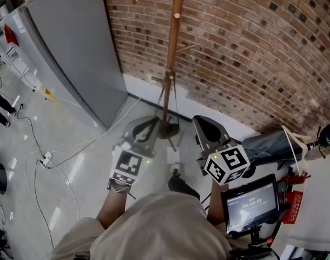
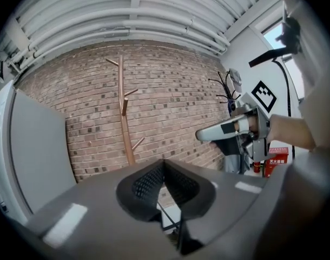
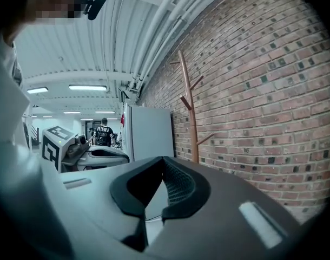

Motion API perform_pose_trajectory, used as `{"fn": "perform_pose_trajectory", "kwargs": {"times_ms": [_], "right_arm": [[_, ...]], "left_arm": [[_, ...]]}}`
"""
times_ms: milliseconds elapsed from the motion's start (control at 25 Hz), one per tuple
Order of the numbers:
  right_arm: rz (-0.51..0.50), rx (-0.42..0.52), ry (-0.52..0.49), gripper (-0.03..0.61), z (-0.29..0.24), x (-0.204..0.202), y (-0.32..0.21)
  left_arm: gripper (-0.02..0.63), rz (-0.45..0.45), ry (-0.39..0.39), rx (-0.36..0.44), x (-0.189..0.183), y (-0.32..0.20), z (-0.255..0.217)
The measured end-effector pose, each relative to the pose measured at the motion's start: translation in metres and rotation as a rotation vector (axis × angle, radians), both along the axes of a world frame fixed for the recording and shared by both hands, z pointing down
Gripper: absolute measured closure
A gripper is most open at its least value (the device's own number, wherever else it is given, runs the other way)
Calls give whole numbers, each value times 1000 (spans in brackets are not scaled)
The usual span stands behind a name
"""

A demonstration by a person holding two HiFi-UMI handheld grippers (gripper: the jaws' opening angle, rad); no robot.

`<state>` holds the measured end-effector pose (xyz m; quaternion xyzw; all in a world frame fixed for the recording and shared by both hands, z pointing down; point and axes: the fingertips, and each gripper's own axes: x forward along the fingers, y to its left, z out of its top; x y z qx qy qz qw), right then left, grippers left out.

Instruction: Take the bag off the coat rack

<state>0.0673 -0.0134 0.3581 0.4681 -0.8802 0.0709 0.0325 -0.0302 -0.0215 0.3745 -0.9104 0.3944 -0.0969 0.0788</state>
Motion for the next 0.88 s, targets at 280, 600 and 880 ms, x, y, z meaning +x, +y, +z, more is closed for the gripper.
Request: {"fn": "perform_pose_trajectory", "kwargs": {"times_ms": [280,600,880], "right_arm": [[-32,-18,-21,575,9,17,-50],[-57,-57,-27,575,32,37,-93],[-105,-83,-8,575,48,46,-130]], "left_arm": [[614,-25,-20,9,19,-43,4],[614,-134,-22,-93,10,-85,37],[614,-182,-33,-119,14,-116,50]]}}
